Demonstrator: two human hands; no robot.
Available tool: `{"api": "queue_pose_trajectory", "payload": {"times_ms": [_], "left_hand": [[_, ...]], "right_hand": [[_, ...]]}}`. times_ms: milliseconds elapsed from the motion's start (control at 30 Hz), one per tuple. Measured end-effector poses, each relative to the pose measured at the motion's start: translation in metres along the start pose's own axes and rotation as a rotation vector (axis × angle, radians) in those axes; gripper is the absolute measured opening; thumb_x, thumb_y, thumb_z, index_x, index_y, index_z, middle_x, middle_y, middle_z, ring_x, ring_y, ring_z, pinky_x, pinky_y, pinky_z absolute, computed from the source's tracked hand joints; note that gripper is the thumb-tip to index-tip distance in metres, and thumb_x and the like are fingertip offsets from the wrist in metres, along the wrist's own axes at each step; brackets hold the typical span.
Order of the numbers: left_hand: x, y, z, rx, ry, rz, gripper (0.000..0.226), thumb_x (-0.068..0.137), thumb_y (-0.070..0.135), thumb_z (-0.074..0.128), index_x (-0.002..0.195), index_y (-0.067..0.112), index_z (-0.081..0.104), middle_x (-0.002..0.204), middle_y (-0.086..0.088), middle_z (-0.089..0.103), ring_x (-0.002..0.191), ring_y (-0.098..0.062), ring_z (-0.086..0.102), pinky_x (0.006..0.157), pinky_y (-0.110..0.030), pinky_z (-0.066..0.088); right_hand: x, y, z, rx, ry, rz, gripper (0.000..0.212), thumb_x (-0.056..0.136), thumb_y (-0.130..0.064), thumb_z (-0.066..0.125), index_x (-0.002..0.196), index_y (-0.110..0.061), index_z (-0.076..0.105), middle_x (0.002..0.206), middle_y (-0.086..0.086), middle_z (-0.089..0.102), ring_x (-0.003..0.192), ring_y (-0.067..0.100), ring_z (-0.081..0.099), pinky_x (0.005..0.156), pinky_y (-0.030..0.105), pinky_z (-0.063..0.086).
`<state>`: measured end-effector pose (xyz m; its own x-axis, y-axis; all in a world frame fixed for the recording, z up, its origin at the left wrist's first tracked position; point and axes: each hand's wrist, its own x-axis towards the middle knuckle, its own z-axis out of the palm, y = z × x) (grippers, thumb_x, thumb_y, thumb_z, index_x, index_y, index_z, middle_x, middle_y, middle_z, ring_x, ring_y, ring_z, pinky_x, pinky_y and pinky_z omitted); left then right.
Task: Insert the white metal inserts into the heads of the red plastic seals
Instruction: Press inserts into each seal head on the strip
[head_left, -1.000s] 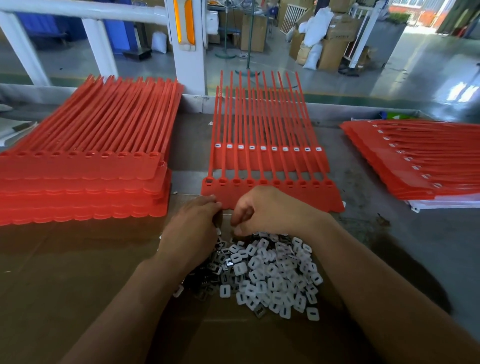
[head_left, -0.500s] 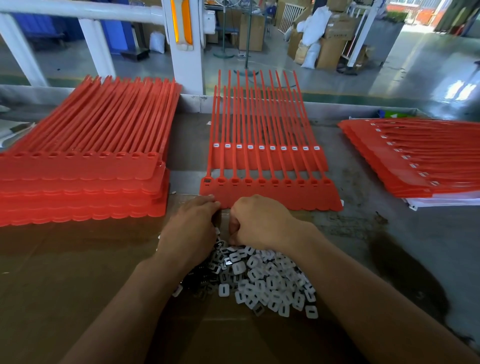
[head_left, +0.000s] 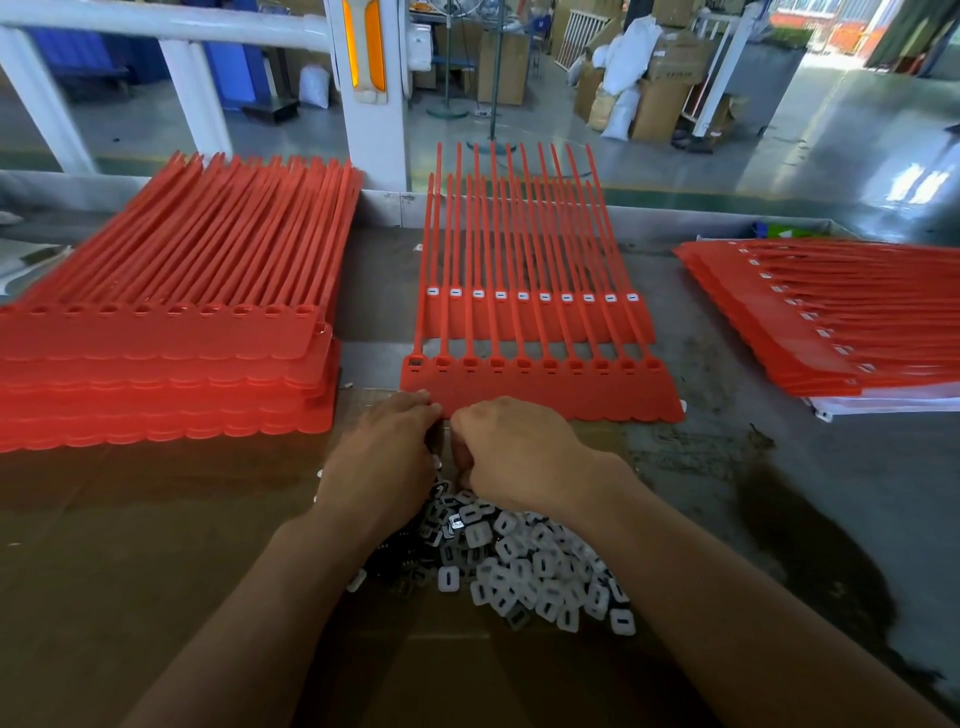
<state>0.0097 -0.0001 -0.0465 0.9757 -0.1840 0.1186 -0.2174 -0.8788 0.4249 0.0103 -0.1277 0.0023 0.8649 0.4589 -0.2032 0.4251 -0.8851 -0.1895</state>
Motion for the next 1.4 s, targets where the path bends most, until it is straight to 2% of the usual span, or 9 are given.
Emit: {"api": "queue_pose_trajectory", "payload": {"times_ms": [67, 133, 233, 400, 533, 733, 867, 967, 1400], "left_hand": [[0.000, 0.001, 0.000, 0.000, -0.006, -0.004, 0.054, 0.083, 0.003, 0.049, 0.135, 0.018, 0.045, 0.147, 0.001, 0.034, 0.135, -0.014, 0.028, 0.111, -0.027, 0.023], [0.000, 0.001, -0.001, 0.004, -0.007, -0.011, 0.054, 0.083, 0.004, 0.050, 0.135, 0.018, 0.045, 0.147, 0.002, 0.034, 0.135, -0.014, 0.028, 0.110, -0.028, 0.024], [-0.001, 0.002, -0.001, 0.000, -0.003, -0.036, 0.054, 0.083, 0.007, 0.054, 0.134, 0.019, 0.046, 0.147, 0.004, 0.034, 0.135, -0.013, 0.029, 0.108, -0.028, 0.025], [0.000, 0.003, 0.000, 0.001, -0.002, -0.057, 0.053, 0.082, 0.009, 0.055, 0.133, 0.019, 0.047, 0.145, 0.005, 0.036, 0.134, -0.013, 0.029, 0.109, -0.030, 0.025], [0.000, 0.003, -0.001, -0.012, -0.002, -0.067, 0.052, 0.082, 0.008, 0.053, 0.133, 0.019, 0.048, 0.145, 0.005, 0.036, 0.134, -0.013, 0.030, 0.110, -0.031, 0.027], [-0.001, 0.005, -0.003, 0.003, -0.005, -0.060, 0.050, 0.084, 0.009, 0.051, 0.133, 0.019, 0.047, 0.145, 0.006, 0.035, 0.133, -0.014, 0.030, 0.107, -0.031, 0.028], [-0.002, 0.006, -0.003, 0.004, -0.008, -0.058, 0.050, 0.086, 0.010, 0.049, 0.134, 0.020, 0.046, 0.146, 0.007, 0.033, 0.134, -0.014, 0.029, 0.107, -0.030, 0.027], [-0.002, 0.007, -0.004, 0.002, -0.011, -0.055, 0.050, 0.086, 0.010, 0.047, 0.135, 0.019, 0.045, 0.147, 0.006, 0.033, 0.134, -0.014, 0.029, 0.108, -0.030, 0.028], [-0.002, 0.005, -0.002, 0.008, -0.005, -0.042, 0.050, 0.084, 0.009, 0.047, 0.133, 0.018, 0.048, 0.145, 0.005, 0.036, 0.134, -0.015, 0.030, 0.109, -0.031, 0.027]], "right_hand": [[-0.001, 0.000, -0.002, 0.048, -0.037, -0.012, 0.011, 0.086, -0.006, 0.053, 0.080, -0.012, 0.046, 0.086, 0.001, 0.050, 0.081, 0.018, 0.049, 0.061, 0.027, 0.037], [0.001, 0.004, -0.005, 0.143, -0.077, -0.013, 0.002, 0.086, -0.008, 0.057, 0.088, -0.010, 0.057, 0.094, 0.002, 0.059, 0.086, 0.019, 0.056, 0.067, 0.028, 0.045], [0.003, 0.016, -0.010, 0.329, -0.057, 0.027, 0.012, 0.084, -0.013, 0.065, 0.095, -0.017, 0.068, 0.081, -0.011, 0.057, 0.081, 0.008, 0.056, 0.065, 0.017, 0.043], [0.021, 0.038, -0.017, 0.600, 0.144, 0.124, 0.016, 0.081, -0.012, 0.068, 0.071, -0.024, 0.066, 0.070, -0.019, 0.057, 0.069, -0.005, 0.054, 0.066, 0.012, 0.042], [0.046, 0.051, -0.012, 0.672, 0.269, 0.239, 0.019, 0.083, -0.008, 0.065, 0.069, -0.020, 0.063, 0.078, -0.003, 0.067, 0.069, 0.003, 0.058, 0.072, 0.021, 0.049], [0.076, 0.043, -0.003, 0.591, 0.404, 0.216, 0.015, 0.087, -0.006, 0.056, 0.085, -0.003, 0.071, 0.095, 0.005, 0.070, 0.078, 0.011, 0.059, 0.060, 0.021, 0.043], [0.092, 0.037, 0.002, 0.560, 0.363, 0.215, 0.017, 0.091, -0.012, 0.054, 0.091, -0.008, 0.070, 0.103, 0.004, 0.068, 0.088, 0.012, 0.058, 0.073, 0.024, 0.043], [0.099, 0.038, 0.004, 0.497, 0.311, 0.244, 0.020, 0.091, -0.014, 0.052, 0.092, -0.005, 0.070, 0.098, 0.009, 0.068, 0.089, 0.020, 0.062, 0.079, 0.034, 0.051], [0.105, 0.039, 0.002, 0.494, 0.288, 0.318, 0.015, 0.084, -0.017, 0.064, 0.092, -0.007, 0.071, 0.096, 0.008, 0.069, 0.092, 0.021, 0.062, 0.082, 0.033, 0.051]]}}
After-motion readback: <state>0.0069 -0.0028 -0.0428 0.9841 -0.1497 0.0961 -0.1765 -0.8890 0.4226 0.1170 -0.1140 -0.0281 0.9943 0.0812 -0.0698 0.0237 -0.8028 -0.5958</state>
